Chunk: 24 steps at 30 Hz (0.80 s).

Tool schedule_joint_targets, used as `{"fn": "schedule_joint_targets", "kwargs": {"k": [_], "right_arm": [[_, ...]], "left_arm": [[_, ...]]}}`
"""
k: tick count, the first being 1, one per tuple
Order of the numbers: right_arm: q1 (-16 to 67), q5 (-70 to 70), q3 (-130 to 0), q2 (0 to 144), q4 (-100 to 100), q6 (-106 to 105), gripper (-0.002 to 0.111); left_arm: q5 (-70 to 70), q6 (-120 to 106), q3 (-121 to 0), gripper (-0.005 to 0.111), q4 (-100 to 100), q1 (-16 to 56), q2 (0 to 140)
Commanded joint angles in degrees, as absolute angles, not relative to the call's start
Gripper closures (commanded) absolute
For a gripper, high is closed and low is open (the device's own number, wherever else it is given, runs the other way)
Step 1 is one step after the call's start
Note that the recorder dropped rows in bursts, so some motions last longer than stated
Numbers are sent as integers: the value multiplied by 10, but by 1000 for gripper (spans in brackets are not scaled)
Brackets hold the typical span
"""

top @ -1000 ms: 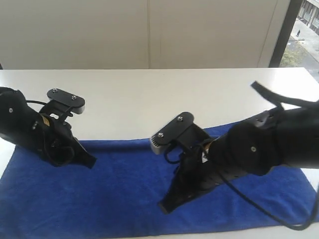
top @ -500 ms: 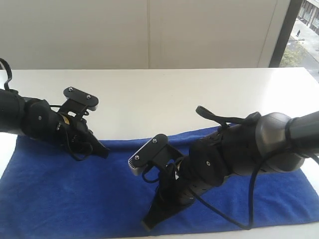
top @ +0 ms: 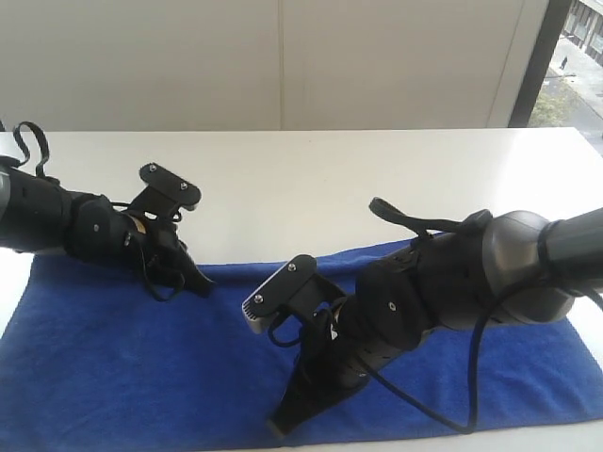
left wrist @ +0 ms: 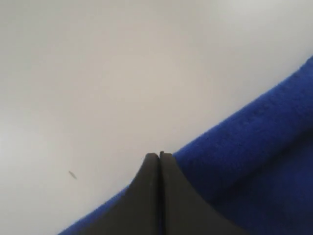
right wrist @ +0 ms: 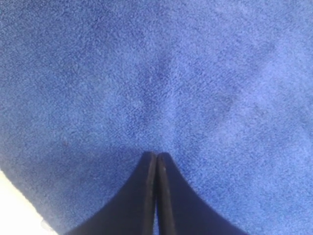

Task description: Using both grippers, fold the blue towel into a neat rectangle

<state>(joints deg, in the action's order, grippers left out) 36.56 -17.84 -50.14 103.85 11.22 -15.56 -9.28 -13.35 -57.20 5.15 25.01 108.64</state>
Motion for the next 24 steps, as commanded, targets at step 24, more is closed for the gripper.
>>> {"fn": "schedule_joint_targets", "kwargs": {"k": [24], "right_arm": [[178, -269, -679, 997, -43, -90, 108]], "left_arm": [[220, -127, -554, 107, 107, 213, 991]]}}
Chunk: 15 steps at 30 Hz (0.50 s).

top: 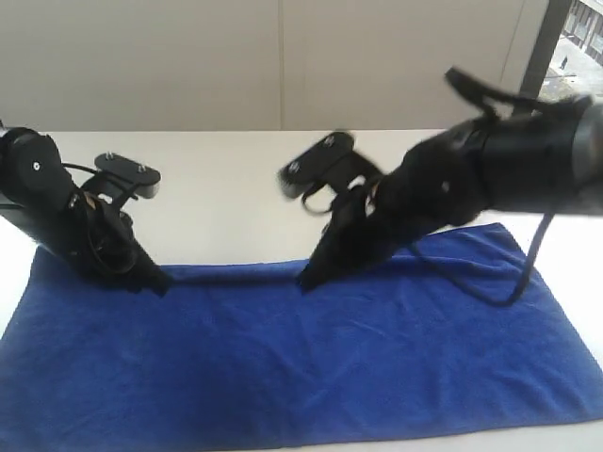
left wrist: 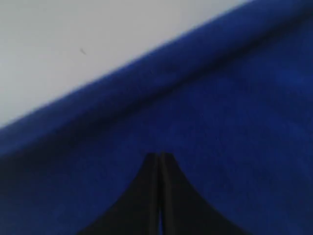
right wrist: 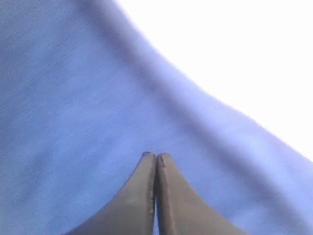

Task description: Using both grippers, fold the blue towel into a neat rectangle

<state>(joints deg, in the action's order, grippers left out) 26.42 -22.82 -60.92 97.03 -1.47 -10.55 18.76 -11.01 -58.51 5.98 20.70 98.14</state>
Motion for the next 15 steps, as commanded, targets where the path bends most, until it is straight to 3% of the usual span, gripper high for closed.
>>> {"fn": "schedule_joint_targets", "kwargs": {"k": [1, 15], "right_arm": [[158, -285, -700, 1014, -43, -98, 108], [120, -317, -829, 1207, -22, -182, 108]], "left_arm": [[207, -137, -544, 107, 118, 216, 994], [160, -153, -497, 107, 137, 241, 1025]]}}
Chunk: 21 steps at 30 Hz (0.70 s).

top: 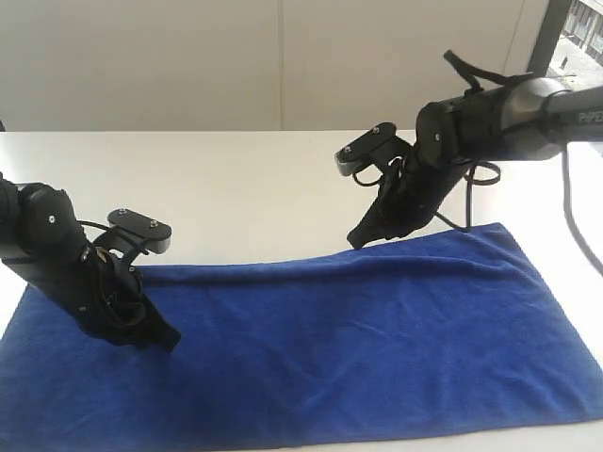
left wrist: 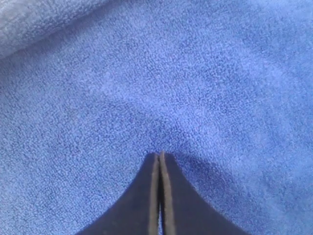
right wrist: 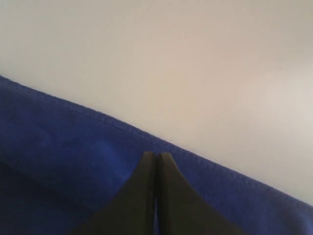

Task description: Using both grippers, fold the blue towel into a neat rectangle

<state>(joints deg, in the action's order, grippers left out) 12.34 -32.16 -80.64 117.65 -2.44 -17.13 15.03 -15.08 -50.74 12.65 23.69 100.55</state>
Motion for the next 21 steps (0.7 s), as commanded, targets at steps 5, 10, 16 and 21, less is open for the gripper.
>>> {"fn": "schedule_joint_targets", "kwargs": {"k": [5, 10, 16, 21], "right_arm": [[120, -314, -845, 1230, -22, -183, 108], [120, -312, -853, 1248, -30, -183, 108], [120, -296, -866, 1260, -56, -176, 108], [109, -284, -869, 1264, -135, -113, 108]], "left_arm": [[160, -153, -497, 107, 137, 241, 1027], [161, -153, -497, 107, 137, 241, 1027], [167, -153, -497, 107, 137, 241, 1027], [174, -153, -497, 107, 137, 241, 1027]]}}
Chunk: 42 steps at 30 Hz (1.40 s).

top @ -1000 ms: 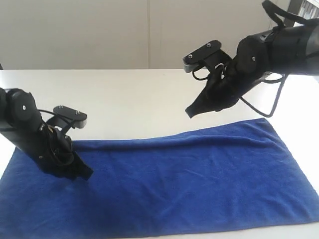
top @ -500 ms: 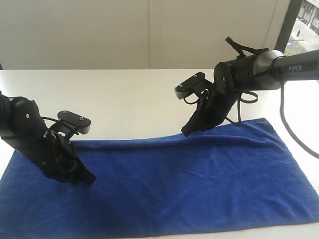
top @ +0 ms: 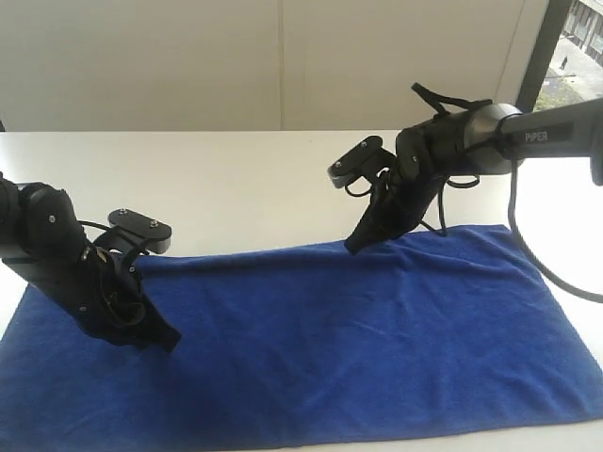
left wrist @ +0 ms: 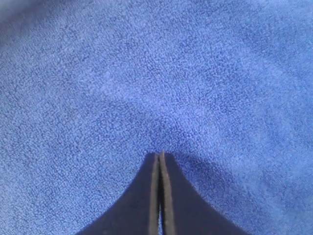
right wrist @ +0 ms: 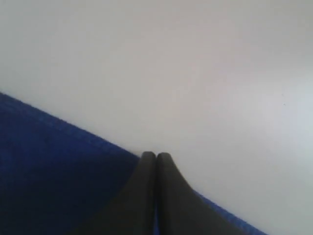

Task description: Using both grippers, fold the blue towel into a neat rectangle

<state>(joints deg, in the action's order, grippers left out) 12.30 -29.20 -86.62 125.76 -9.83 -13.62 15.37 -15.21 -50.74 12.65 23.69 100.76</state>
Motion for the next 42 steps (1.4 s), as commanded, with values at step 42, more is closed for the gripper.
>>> {"fn": "schedule_joint_targets", "kwargs": {"k": [42], "right_arm": [[-35, -343, -845, 1247, -183, -85, 108]], "left_arm": [[218, -129, -412, 107, 117, 241, 848]]}}
